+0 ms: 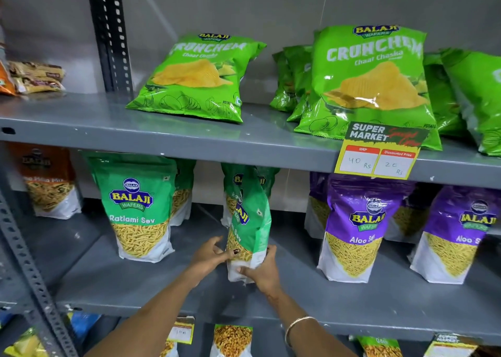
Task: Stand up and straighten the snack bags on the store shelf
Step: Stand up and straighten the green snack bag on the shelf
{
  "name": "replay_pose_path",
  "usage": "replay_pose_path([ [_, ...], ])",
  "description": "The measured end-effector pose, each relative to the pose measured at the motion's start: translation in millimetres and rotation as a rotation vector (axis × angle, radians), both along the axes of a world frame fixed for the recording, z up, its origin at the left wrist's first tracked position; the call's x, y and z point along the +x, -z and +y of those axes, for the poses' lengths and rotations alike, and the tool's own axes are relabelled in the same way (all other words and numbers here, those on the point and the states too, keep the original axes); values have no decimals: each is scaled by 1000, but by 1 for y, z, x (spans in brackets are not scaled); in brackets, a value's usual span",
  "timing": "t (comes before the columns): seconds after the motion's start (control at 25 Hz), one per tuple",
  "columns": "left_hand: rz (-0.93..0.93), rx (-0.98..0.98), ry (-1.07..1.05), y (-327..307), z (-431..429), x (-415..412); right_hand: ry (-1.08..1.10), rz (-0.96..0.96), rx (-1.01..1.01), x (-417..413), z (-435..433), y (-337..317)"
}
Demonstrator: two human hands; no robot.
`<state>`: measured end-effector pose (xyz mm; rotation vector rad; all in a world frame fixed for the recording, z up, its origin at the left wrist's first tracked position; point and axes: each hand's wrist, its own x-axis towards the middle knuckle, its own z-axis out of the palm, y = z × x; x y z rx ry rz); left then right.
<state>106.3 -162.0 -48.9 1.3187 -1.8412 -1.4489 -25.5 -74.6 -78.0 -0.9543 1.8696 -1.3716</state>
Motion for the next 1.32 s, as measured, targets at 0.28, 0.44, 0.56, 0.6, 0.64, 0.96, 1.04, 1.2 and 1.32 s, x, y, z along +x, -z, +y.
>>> replay_pose_path([
  [0.28, 158, 92, 118, -12, -13, -15, -212, 13, 21, -46, 0, -21],
  [0.44, 90, -7, -28, -5, -17, -17, -57, -5, 74, -53, 2, -28],
  [0.56, 54, -50, -96, 0, -14, -18, -78, -65, 48, -53, 3, -27],
  [0.6, 50, -62, -118, 3, -12, -19, -75, -72, 39, -52, 2, -27],
  [0.64, 37, -82, -142, 3, -9, -20, -61, -57, 39, -52, 2, -28],
  [0.96, -199, -74, -181, -1, 8, -9, -214, 396, 457, -51, 12, -56],
  [1.04, -108, 57, -282, 0, 7, 16, -320, 529, 744, -39, 19, -69],
  [1.2, 114, 234, -506, -2, -22, 97, -367, 524, 845, 16, 4, -82],
  [1.32, 72, 67, -611, -12, -54, 154, -358, 452, 685, 78, -29, -81],
])
